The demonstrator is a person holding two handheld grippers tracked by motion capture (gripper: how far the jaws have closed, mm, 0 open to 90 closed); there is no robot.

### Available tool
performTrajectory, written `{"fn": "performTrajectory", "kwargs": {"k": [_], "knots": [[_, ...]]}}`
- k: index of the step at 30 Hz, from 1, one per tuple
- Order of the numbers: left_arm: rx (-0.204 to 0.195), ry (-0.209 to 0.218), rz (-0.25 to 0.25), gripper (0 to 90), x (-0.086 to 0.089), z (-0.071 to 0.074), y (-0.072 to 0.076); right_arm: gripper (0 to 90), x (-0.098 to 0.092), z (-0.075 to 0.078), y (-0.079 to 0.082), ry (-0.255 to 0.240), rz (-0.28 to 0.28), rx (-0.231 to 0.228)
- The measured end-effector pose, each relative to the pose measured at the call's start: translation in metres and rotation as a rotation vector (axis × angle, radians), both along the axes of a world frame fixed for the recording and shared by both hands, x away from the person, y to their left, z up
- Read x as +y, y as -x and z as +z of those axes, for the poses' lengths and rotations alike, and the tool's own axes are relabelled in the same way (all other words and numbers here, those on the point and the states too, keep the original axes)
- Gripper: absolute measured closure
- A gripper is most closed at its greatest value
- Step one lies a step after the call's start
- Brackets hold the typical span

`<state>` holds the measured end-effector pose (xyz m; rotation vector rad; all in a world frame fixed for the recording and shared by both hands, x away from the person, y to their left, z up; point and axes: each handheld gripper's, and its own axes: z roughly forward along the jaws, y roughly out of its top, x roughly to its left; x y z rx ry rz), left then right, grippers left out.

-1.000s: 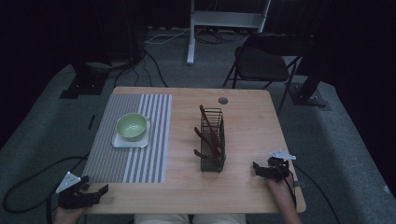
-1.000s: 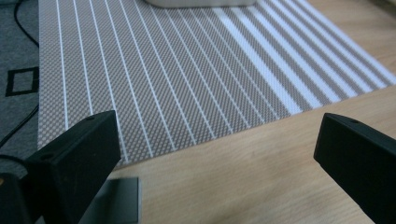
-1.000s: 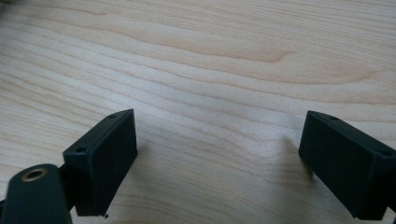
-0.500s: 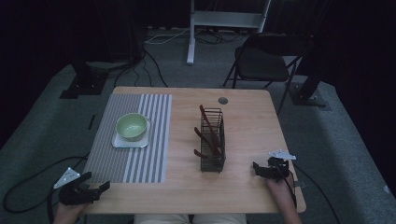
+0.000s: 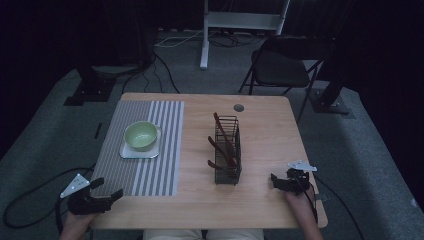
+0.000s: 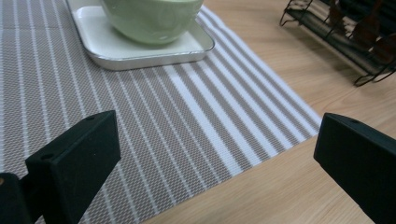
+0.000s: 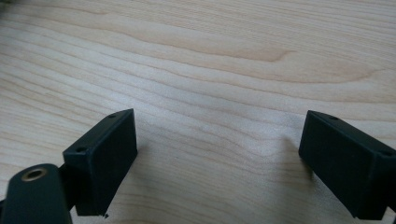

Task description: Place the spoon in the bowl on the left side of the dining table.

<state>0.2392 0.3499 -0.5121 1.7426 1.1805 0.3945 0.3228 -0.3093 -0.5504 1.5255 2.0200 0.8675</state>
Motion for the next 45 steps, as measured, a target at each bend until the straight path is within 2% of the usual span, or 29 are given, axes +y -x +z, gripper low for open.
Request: {"fn": "performTrajectory", "kwargs": {"k": [6,11,18,26,32,45], "knots": [[-0.011,-0.01,-0.022,0.5,-0.008,0.006,-0.003,10.8,0.0,0.0,0.0,0.0,0.0,0.0],[-0.026,0.011,-0.038,0.5,-0.014,0.012,-0.007,10.8,0.0,0.0,0.0,-0.001,-0.002,0.0],[-0.038,-0.004,-0.07,0.5,-0.025,0.018,-0.011,10.8,0.0,0.0,0.0,-0.001,-0.001,0.0],[-0.051,0.0,-0.12,0.5,-0.046,0.027,-0.028,10.7,0.0,0.0,0.0,-0.001,-0.001,0.0],[-0.073,-0.009,-0.153,0.5,-0.06,0.04,-0.038,10.8,0.0,0.0,0.0,-0.001,-0.001,0.001],[-0.102,-0.004,-0.214,0.6,-0.085,0.054,-0.054,10.8,0.0,0.0,0.0,-0.001,-0.001,0.001]]}}
